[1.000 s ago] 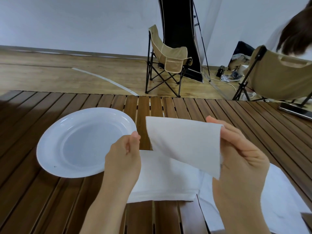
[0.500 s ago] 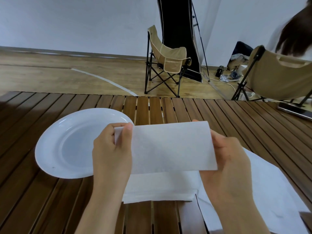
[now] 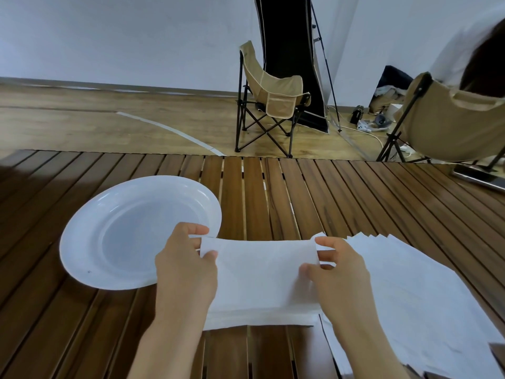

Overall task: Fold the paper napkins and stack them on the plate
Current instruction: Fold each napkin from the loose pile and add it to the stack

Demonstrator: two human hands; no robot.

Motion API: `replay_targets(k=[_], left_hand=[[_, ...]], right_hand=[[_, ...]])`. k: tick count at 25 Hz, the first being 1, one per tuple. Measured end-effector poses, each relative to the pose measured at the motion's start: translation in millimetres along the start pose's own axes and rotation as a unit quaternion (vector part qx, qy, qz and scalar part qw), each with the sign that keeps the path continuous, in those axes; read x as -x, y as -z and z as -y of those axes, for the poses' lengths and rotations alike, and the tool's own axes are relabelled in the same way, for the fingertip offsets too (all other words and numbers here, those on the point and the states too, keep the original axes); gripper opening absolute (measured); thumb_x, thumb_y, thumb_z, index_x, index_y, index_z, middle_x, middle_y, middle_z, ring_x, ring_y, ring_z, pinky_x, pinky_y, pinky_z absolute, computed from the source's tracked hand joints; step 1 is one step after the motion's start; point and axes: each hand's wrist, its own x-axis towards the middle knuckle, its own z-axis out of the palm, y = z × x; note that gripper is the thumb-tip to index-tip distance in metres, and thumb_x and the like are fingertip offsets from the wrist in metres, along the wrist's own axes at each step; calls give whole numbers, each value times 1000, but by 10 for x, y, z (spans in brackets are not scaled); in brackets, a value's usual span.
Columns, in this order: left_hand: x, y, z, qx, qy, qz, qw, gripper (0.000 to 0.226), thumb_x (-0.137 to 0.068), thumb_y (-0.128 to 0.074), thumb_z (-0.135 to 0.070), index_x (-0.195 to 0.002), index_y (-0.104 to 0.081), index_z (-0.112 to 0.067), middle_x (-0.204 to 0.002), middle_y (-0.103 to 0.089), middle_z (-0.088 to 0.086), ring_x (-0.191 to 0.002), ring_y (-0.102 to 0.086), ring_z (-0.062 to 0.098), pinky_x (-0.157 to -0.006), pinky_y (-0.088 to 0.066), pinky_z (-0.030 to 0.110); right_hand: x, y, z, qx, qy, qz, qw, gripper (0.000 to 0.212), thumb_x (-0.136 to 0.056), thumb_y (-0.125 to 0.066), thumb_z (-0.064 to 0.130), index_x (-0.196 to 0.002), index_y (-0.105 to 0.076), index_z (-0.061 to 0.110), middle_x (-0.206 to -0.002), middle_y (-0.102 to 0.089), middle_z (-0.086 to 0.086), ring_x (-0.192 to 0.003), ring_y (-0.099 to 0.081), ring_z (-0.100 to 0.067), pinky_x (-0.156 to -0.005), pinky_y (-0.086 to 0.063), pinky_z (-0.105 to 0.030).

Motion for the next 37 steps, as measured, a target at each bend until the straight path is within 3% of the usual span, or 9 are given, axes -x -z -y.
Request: replay_targets(k=[2,5,11,15,18,23,29,35,37], left_hand=[[-5,-15,13,-25,-23,2,999,21,-87,-64,-10,-100,-57,-25,-100,-56,-7,-91,-54,11,-74,-35,18],[-5,-51,69,-45,-41,2,998,18,-88,-62,-8,-94,-61,-25,-104,-59,-6,-90,-51,9,-80,-34,17],[41,-48,82,-67,-44,9,997,22,-88,-63,-16,-108,-64,-24,-121,-54,-4,-94,-41,5,-83,-29,13],[63,-20,31,-76,-51,16,996,23,-90,-59,-20,-112,-62,-28,-125,-51,-4,-94,-38,5,-83,-29,15],[65,-3,20,-88,-54,28,994,24,-92,-57,-21,-114,-62,-28,-127,-52,-5,-96,-42,6,-84,-32,16],[64,5,35,-108,-49,69,991,28,-95,-52,-24,-121,-61,-25,-131,-52,-5,-119,-48,13,-99,-36,24],[67,-16,36,-100,-44,68,992,27,-95,-52,-26,-121,-59,-25,-131,-51,-5,-115,-49,12,-95,-37,23],[48,-29,65,-98,-45,74,991,28,-94,-53,-26,-122,-59,-25,-131,-52,-5,-115,-50,13,-95,-38,24],[48,-27,62,-99,-44,76,991,28,-95,-52,-26,-122,-59,-25,-131,-52,-5,-116,-50,13,-96,-38,24]], right_hand=[[3,-16,1,36,11,-7,999,43,-83,-66,6,-120,-51,24,-96,-58,7,-80,-56,-6,-62,-42,-19],[21,-58,-4,91,20,-5,996,46,-85,-65,9,-126,-48,22,-110,-58,1,-93,-58,-18,-78,-48,-27],[-18,18,-61,202,36,-26,978,28,-93,-50,7,-119,-58,16,-110,-52,1,-93,-51,-15,-80,-42,-24],[-47,101,-193,303,-40,59,950,25,-89,-49,-1,-101,-60,19,-108,-58,-1,-94,-56,-20,-92,-48,-35],[-31,107,-237,367,-31,120,922,31,-93,-44,3,-112,-58,23,-114,-56,1,-105,-55,-20,-98,-46,-37],[-11,166,-166,398,-29,158,903,46,-98,-37,6,-135,-44,32,-139,-44,6,-128,-43,-20,-106,-34,-40],[-15,161,-156,405,-24,159,900,58,-95,-38,-2,-138,-40,37,-143,-39,10,-133,-38,-18,-109,-26,-49],[-27,133,-195,422,-21,161,892,61,-94,-34,-2,-142,-36,35,-152,-28,14,-137,-32,-14,-108,-22,-50],[-44,130,-220,427,-16,151,891,58,-92,-34,-2,-139,-39,32,-146,-35,14,-133,-37,-13,-106,-23,-48]])
